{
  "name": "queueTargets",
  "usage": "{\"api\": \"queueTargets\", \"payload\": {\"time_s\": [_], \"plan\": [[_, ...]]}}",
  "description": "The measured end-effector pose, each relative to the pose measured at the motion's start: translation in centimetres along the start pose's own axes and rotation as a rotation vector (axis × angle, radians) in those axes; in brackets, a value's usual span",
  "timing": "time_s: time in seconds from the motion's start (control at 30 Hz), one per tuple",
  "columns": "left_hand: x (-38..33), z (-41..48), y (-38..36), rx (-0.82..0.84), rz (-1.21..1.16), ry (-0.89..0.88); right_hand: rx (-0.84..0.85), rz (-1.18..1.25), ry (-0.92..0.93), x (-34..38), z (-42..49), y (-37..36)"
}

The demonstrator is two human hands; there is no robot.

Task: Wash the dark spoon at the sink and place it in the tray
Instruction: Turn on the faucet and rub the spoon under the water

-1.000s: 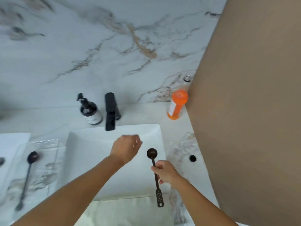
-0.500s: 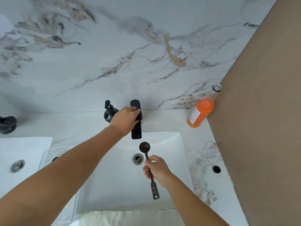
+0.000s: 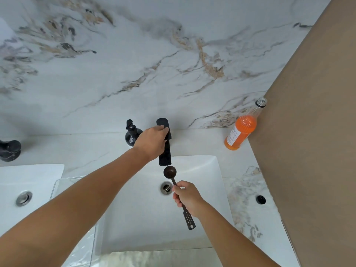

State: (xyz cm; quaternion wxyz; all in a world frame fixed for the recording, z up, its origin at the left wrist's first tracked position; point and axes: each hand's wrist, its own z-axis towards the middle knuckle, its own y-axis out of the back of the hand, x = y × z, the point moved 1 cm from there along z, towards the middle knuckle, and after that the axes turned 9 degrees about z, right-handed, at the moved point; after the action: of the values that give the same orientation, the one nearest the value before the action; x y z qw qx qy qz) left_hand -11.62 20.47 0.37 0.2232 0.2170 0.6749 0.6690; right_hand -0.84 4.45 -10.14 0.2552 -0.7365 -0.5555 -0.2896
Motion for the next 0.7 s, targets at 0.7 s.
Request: {"api": "queueTargets", "payload": {"time_s": [0.7], "plan": [[-0.59,0.07,0.66,-0.031,0.003,0.015,0.038,0.013,0.007,0.55,0.04,-0.05]]}}
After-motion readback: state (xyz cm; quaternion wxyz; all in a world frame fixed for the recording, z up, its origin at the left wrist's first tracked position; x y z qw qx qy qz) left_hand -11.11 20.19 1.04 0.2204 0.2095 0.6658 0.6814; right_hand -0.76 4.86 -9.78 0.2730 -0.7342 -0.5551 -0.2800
